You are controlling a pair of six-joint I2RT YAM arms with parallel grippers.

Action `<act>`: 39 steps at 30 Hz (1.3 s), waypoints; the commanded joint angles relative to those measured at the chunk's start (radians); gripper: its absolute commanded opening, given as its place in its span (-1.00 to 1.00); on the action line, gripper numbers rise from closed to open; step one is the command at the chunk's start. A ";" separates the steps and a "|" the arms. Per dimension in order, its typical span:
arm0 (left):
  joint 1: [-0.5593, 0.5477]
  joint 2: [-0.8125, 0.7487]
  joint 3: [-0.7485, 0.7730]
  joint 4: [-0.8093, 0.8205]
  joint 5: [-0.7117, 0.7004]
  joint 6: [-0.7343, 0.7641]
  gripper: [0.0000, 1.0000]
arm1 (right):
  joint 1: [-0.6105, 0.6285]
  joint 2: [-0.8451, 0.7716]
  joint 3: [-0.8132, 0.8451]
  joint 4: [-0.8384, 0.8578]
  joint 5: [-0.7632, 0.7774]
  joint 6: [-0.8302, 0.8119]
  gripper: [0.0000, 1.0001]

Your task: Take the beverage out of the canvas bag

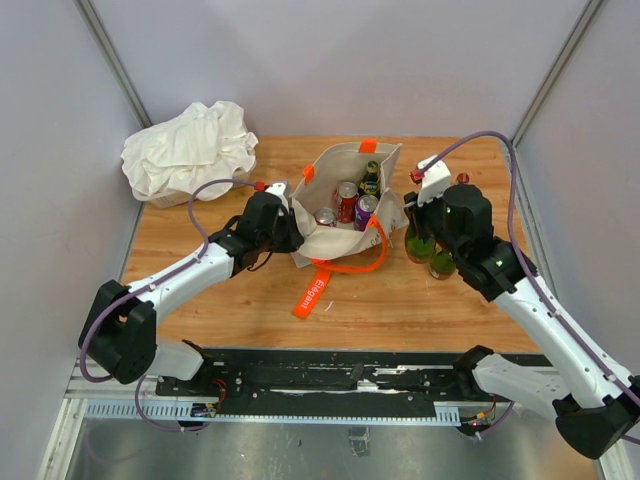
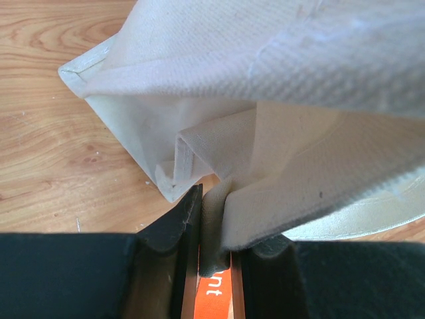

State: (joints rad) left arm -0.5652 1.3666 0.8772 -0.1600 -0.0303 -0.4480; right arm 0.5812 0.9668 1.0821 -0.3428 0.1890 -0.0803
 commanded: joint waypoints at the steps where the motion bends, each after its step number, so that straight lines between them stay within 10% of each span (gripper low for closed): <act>1: 0.001 0.022 0.014 -0.011 -0.014 0.021 -0.51 | -0.034 -0.022 -0.052 0.157 -0.002 0.071 -0.99; 28: 0.001 0.034 0.011 -0.014 -0.004 0.038 -0.49 | -0.225 0.026 -0.516 0.650 -0.174 0.200 -0.95; 34: 0.001 0.028 0.009 -0.016 -0.003 0.037 -0.40 | -0.223 0.011 -0.551 0.638 -0.171 0.177 0.17; 39: 0.001 0.018 0.008 -0.019 -0.008 0.035 -0.38 | -0.221 -0.020 -0.497 0.597 -0.181 0.146 0.38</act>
State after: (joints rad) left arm -0.5652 1.3746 0.8772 -0.1642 -0.0303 -0.4259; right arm 0.3653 0.9848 0.5407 0.2470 0.0040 0.0982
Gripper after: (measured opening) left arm 0.308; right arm 0.674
